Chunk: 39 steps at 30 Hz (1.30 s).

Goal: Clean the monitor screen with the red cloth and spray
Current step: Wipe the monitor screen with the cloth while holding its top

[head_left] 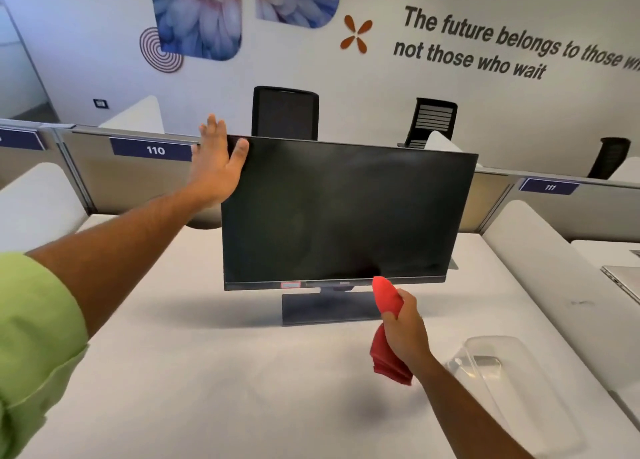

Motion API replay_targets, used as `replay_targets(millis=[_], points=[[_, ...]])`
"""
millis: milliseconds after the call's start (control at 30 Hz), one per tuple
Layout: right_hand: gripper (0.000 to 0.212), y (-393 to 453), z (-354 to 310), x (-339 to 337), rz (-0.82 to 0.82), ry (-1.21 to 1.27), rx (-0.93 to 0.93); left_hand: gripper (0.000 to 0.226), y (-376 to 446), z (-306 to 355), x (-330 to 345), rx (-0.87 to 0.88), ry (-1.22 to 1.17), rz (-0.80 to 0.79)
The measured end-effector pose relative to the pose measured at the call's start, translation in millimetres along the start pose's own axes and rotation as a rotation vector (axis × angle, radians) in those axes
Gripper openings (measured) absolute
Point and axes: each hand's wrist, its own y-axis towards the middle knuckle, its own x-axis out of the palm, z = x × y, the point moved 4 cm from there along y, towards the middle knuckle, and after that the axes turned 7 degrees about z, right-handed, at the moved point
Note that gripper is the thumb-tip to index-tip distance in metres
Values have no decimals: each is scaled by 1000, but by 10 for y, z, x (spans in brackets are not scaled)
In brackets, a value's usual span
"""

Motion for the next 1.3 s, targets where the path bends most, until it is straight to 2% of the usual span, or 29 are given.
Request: replay_targets(millis=[67, 133, 200, 300, 400, 433, 467, 533, 567, 633, 733, 800, 867, 967, 1033, 1133, 1200, 1300], points=[[45, -94, 76, -90, 44, 329, -57, 75, -283, 83, 65, 95, 48, 138], [37, -153, 145, -105, -57, 623, 25, 78, -707, 228, 196, 197, 13, 223], [33, -227, 206, -137, -187, 896, 144, 79, -1199, 403, 427, 253, -102, 197], [36, -412, 280, -147, -339, 1176, 296, 73, -1980, 597, 908, 131, -334, -44], [20, -609, 277, -129, -422, 1370, 328, 61, -2697, 684, 1360, -187, -431, -399], [23, -662, 283, -96, -453, 1400, 315, 61, -2890, 700, 1481, -313, -445, -534], [34, -725, 312, -57, -506, 1414, 307, 62, -3067, 737, 1576, -433, -486, -666], [59, -820, 429, 10, -571, 1378, 321, 63, -3321, 833, 1682, -610, -635, -846], [64, -857, 495, 33, -577, 1351, 324, 61, -3400, 871, 1699, -665, -706, -873], [58, -925, 623, 83, -603, 1281, 326, 52, -3480, 905, 1702, -748, -800, -833], [45, -1001, 804, 87, -612, 1210, 345, 38, -3566, 921, 1754, -822, -802, -735], [42, -1006, 912, 29, -589, 1211, 358, 34, -3602, 909, 1804, -851, -788, -691], [39, -979, 1037, -43, -535, 1171, 356, 36, -3633, 912, 1853, -909, -878, -689], [29, -908, 1164, -141, -451, 1073, 250, 43, -3693, 962, 1889, -1036, -1112, -716], [29, -883, 1172, -216, -391, 901, 129, 44, -3738, 1006, 1914, -1086, -1206, -711], [28, -864, 1120, -343, -232, 591, -1, 42, -3764, 1069, 1955, -1048, -1250, -678], [35, -880, 1040, -397, -212, 484, -99, 44, -3765, 1138, 1975, -959, -1162, -671], [70, -910, 948, -380, -284, 382, -204, 54, -3766, 1263, 2018, -781, -951, -684]])
